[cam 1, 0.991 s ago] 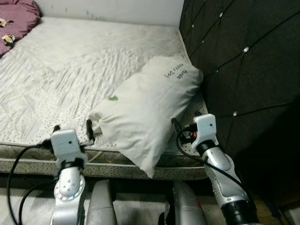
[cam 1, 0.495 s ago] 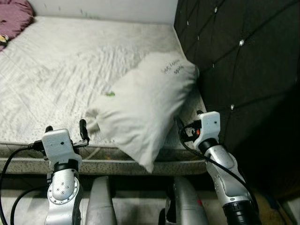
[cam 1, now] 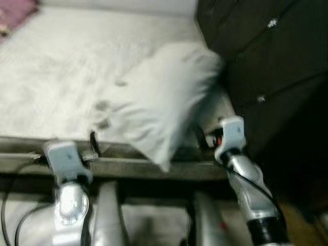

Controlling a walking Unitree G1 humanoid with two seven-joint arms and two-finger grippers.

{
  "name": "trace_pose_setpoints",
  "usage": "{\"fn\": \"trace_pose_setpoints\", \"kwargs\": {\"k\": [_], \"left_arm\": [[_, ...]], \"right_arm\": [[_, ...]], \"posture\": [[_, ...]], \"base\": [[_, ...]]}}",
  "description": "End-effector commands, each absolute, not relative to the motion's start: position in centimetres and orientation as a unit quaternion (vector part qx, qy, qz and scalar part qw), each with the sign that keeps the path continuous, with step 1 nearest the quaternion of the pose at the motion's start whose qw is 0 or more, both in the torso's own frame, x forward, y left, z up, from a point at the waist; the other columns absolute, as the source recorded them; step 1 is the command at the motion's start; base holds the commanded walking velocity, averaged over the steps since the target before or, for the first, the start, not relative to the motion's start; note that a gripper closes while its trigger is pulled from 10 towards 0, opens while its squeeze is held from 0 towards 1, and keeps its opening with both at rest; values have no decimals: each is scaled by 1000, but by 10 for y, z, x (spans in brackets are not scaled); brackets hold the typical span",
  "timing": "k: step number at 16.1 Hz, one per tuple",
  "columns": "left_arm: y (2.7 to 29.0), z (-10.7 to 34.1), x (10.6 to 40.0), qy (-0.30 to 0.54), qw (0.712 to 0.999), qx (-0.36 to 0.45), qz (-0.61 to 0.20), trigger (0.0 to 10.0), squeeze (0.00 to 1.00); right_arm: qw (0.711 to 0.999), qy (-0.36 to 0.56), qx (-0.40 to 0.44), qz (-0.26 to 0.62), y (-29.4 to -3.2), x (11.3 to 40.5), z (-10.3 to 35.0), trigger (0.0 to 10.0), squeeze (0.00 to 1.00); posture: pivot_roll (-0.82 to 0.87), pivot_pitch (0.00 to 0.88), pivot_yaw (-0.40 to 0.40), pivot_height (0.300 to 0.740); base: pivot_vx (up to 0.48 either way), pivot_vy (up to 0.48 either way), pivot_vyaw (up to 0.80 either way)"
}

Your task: Clean up the room

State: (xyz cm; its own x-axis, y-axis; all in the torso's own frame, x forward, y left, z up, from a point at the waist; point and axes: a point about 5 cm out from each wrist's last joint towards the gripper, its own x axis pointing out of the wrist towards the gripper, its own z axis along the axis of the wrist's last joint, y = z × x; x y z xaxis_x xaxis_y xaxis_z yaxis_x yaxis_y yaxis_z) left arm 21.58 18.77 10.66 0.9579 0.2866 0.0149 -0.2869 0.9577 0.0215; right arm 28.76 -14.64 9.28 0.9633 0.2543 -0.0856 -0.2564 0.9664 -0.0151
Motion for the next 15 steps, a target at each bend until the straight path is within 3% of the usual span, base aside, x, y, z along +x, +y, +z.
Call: {"fn": "trace_pose_setpoints", "kwargs": {"k": [1, 4, 7, 15], "left_arm": [[187, 116, 220, -24, 990, 13, 139, 10000, 0], [187, 117, 220, -25, 990, 10, 137, 10000, 0], [187, 117, 221, -26, 990, 8, 135, 10000, 0], [188, 115, 219, -19, 990, 10, 137, 10000, 0]], "right_arm": [[992, 29, -16, 124, -148, 291, 100, 10000, 0], [991, 32, -17, 126, -148, 292, 101, 10000, 0], [991, 32, -16, 125, -148, 294, 101, 10000, 0], [991, 35, -15, 129, -147, 294, 101, 10000, 0]], "posture": [[35, 0, -74, 525], [36, 0, -76, 525], [37, 0, -76, 525], [41, 0, -79, 525]], "base": [[0, 0, 0], [0, 0, 0], [0, 0, -548], [0, 0, 0]]}}
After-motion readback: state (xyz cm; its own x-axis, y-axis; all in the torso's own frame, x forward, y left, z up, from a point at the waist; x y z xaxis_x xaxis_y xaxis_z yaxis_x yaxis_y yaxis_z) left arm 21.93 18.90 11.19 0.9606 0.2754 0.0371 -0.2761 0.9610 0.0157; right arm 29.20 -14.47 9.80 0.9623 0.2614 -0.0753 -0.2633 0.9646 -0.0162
